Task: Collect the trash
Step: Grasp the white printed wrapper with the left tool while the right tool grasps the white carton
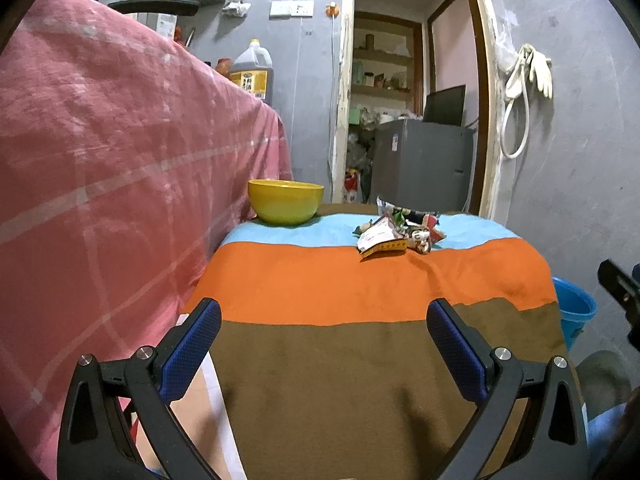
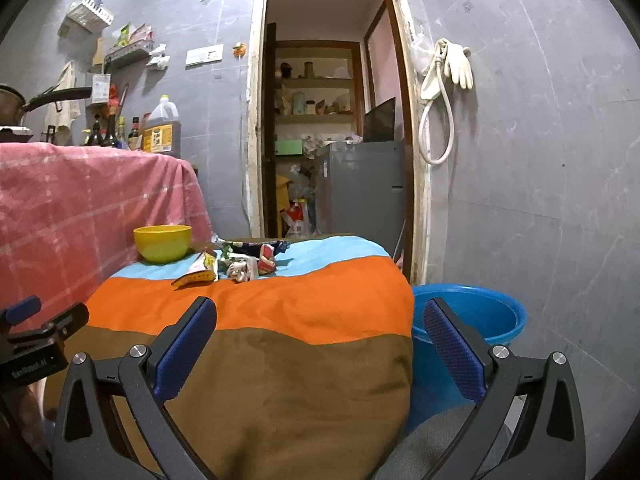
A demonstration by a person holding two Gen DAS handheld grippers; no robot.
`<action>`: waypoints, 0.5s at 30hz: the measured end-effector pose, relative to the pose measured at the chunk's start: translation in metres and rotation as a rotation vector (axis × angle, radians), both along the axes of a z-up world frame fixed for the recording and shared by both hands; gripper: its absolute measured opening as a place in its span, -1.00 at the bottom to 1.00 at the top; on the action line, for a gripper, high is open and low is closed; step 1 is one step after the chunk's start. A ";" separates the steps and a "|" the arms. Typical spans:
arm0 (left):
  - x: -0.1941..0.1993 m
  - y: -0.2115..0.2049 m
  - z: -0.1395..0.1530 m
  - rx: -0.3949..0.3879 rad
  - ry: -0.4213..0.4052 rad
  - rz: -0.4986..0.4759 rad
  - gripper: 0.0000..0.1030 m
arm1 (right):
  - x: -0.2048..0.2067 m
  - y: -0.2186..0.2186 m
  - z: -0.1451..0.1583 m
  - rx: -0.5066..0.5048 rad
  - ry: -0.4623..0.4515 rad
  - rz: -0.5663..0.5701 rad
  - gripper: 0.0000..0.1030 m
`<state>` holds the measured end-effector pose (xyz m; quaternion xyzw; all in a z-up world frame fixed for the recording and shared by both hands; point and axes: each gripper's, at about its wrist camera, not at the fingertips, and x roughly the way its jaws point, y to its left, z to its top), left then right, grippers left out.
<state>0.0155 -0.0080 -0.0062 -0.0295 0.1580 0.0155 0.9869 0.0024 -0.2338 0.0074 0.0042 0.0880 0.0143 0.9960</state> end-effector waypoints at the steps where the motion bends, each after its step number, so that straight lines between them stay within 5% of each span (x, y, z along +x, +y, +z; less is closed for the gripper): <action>1: 0.002 0.000 0.001 0.001 0.010 0.000 0.96 | 0.000 0.000 0.001 0.001 -0.004 0.001 1.00; 6: 0.017 0.001 0.010 0.003 0.024 0.005 0.96 | 0.009 -0.003 0.009 -0.013 -0.022 0.012 1.00; 15: 0.046 -0.002 0.042 0.032 -0.072 -0.001 0.96 | 0.042 -0.011 0.044 0.037 -0.154 0.057 1.00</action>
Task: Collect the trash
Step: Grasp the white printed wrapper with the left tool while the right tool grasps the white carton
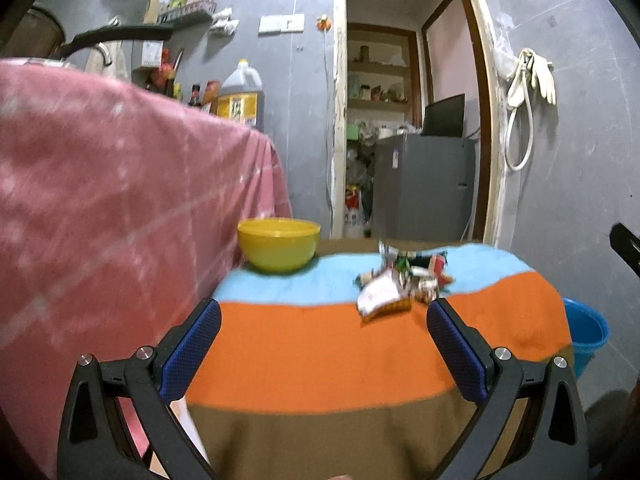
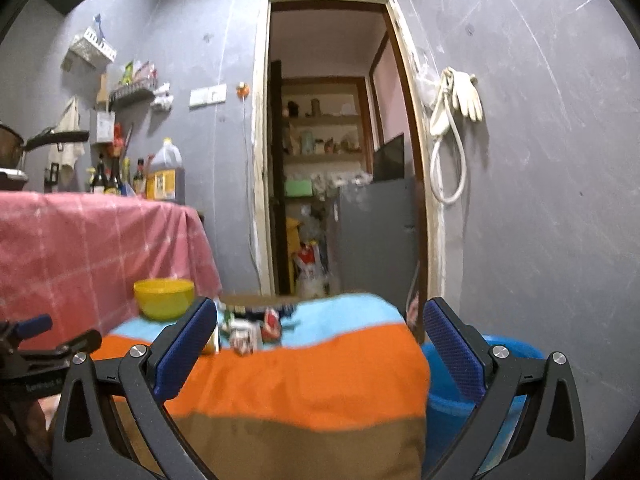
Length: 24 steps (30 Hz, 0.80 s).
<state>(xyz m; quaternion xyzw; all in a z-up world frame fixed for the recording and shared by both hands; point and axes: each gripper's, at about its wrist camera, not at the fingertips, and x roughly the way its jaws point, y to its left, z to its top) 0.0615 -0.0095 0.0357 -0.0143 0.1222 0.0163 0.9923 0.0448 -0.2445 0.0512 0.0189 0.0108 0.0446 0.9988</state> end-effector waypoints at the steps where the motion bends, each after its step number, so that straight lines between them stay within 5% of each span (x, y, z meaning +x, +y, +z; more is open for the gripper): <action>1: 0.004 -0.001 0.003 0.001 -0.013 -0.002 0.96 | 0.004 0.001 0.003 -0.002 -0.009 0.006 1.00; 10: 0.058 -0.005 0.024 0.001 -0.062 -0.012 0.96 | 0.054 0.006 0.034 -0.036 -0.164 0.069 1.00; 18: 0.109 -0.011 0.024 0.010 0.008 -0.036 0.96 | 0.122 0.002 0.033 0.000 -0.085 0.128 1.00; 24: 0.145 -0.005 0.008 -0.029 0.150 -0.042 0.96 | 0.153 -0.004 0.010 0.010 0.053 0.171 1.00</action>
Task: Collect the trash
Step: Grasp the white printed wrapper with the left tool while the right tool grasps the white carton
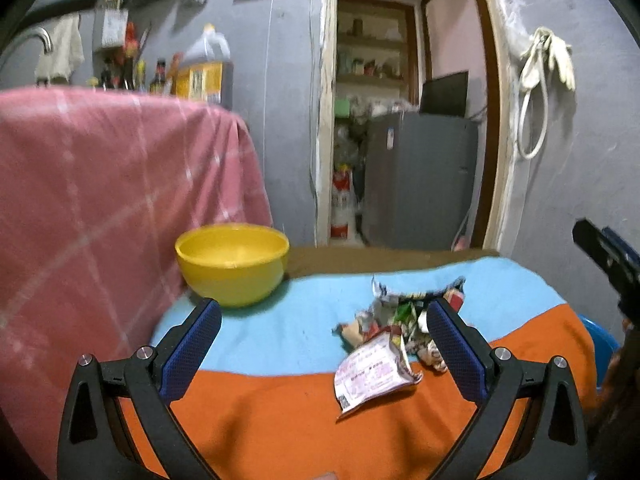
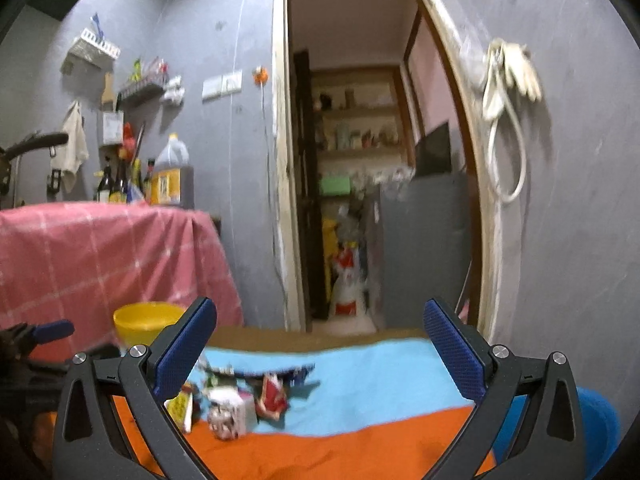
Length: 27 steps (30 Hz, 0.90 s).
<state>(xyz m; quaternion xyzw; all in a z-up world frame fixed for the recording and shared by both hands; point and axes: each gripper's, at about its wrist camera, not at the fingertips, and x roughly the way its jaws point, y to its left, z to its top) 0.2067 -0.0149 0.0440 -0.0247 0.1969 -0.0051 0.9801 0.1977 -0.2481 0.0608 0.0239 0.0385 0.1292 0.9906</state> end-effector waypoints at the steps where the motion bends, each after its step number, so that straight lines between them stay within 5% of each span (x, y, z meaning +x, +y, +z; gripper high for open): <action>1: 0.003 0.001 -0.003 -0.007 0.020 -0.005 0.96 | 0.004 0.000 -0.005 -0.004 0.024 0.014 1.00; 14: 0.041 0.003 -0.037 -0.076 0.294 -0.087 0.93 | 0.051 0.013 -0.048 -0.074 0.417 0.140 1.00; 16: 0.045 0.005 -0.041 -0.098 0.322 -0.106 0.81 | 0.054 0.015 -0.054 -0.075 0.464 0.161 0.93; 21: 0.049 0.006 -0.045 -0.157 0.362 -0.164 0.52 | 0.063 0.024 -0.071 -0.077 0.568 0.236 0.39; 27: 0.050 0.010 -0.044 -0.228 0.401 -0.235 0.06 | 0.071 0.036 -0.078 -0.050 0.623 0.319 0.19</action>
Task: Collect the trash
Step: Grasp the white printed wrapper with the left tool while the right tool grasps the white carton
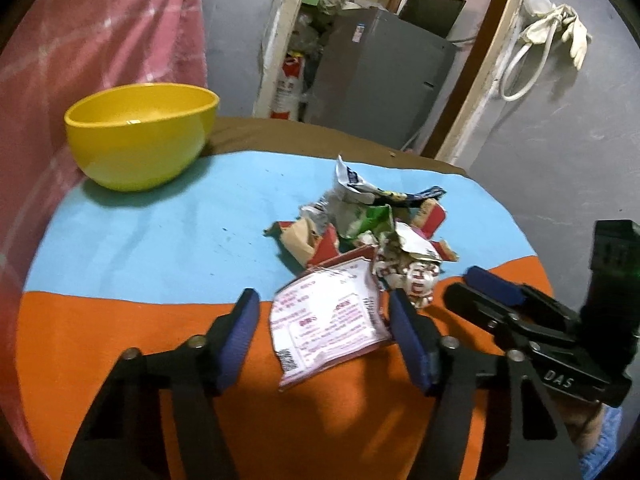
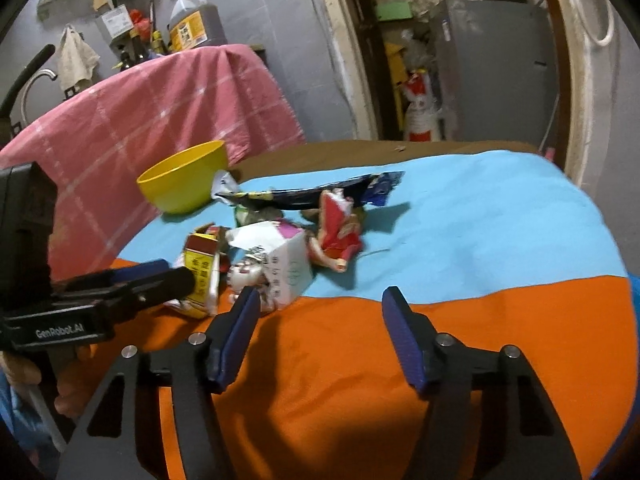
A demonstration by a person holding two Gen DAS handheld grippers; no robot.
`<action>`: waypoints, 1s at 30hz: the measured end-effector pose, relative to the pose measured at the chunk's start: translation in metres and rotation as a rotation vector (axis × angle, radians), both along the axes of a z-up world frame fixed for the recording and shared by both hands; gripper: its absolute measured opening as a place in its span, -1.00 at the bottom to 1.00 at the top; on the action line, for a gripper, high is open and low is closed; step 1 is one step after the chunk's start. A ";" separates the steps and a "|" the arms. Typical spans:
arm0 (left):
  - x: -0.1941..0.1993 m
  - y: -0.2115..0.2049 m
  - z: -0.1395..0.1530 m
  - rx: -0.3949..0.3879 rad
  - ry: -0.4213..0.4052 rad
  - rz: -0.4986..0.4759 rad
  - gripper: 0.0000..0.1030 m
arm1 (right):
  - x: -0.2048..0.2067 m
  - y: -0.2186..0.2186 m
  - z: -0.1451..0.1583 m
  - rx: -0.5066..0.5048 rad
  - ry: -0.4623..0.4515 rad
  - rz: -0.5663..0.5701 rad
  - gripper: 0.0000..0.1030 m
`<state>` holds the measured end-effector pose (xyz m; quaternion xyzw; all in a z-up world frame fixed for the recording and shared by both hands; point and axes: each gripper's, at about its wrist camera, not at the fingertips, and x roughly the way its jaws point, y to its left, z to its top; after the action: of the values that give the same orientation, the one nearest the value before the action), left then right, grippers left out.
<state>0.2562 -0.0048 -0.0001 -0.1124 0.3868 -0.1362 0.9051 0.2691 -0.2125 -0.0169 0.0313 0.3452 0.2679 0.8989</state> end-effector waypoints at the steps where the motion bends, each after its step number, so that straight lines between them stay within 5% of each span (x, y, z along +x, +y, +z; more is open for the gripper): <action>1: 0.000 0.001 0.000 -0.015 0.006 -0.006 0.02 | 0.001 0.001 0.000 0.016 0.008 0.008 0.18; 17: -0.004 0.013 0.001 -0.040 0.016 0.055 0.00 | 0.033 0.018 0.008 0.131 0.059 0.046 0.15; 30: -0.003 0.010 -0.001 -0.020 0.014 0.056 -0.01 | 0.040 0.020 -0.002 0.180 0.133 0.106 -0.22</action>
<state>0.2529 0.0052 -0.0014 -0.1332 0.3886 -0.1137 0.9046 0.3094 -0.1930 -0.0188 0.1115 0.3799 0.3424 0.8521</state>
